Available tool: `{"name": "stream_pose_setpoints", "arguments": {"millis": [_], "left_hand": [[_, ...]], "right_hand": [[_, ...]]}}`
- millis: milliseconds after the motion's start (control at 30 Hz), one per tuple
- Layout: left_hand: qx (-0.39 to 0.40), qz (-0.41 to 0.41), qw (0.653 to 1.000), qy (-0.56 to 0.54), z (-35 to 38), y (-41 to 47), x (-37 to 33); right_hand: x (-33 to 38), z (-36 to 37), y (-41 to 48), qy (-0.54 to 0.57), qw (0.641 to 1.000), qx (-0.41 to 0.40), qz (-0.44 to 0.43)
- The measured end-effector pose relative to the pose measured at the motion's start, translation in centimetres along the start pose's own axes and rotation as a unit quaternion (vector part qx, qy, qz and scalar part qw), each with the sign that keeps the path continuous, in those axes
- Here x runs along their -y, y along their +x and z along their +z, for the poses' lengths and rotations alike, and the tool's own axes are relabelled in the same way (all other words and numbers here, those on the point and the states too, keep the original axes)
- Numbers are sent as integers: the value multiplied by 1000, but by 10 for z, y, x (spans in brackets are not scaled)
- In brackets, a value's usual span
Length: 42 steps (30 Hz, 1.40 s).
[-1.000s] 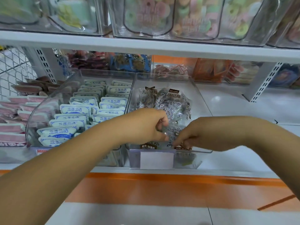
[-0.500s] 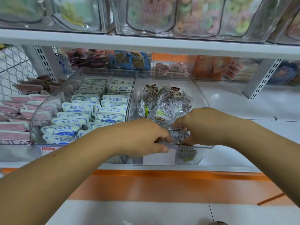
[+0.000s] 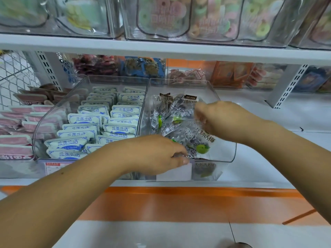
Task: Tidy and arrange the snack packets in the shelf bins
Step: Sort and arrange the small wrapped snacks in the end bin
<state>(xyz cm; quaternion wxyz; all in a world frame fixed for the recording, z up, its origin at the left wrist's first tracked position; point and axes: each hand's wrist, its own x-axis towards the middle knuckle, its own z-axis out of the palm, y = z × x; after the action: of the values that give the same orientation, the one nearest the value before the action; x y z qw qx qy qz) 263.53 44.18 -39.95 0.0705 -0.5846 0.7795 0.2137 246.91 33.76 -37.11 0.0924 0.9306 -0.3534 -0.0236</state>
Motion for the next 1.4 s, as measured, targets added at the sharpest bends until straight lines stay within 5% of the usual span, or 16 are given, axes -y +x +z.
{"name": "stream_pose_setpoints", "arguments": {"millis": [200,333,433,700,967,1167,1400], "left_hand": [[-65,-51,991,-101,-15,29,-4],[12,-68,994,-86,-21,33,0],[43,-75,995,-43,-23,31,0],[112,-56,992,13,-21,23,-5],[70,-41,996,-40,-13,20,4],[51,-39,996,-66,-14,18,4],[34,-38,990,-129,-16,13,5]], "right_hand": [[9,-6,4,-17,999,9,-39],[11,-19,0,223,958,177,-16],[12,-6,5,125,949,285,-47],[14,11,30,-3,920,381,-93],[17,35,35,24,941,333,-51],[22,47,31,-81,958,262,-79],[12,29,27,27,964,254,-79]]}}
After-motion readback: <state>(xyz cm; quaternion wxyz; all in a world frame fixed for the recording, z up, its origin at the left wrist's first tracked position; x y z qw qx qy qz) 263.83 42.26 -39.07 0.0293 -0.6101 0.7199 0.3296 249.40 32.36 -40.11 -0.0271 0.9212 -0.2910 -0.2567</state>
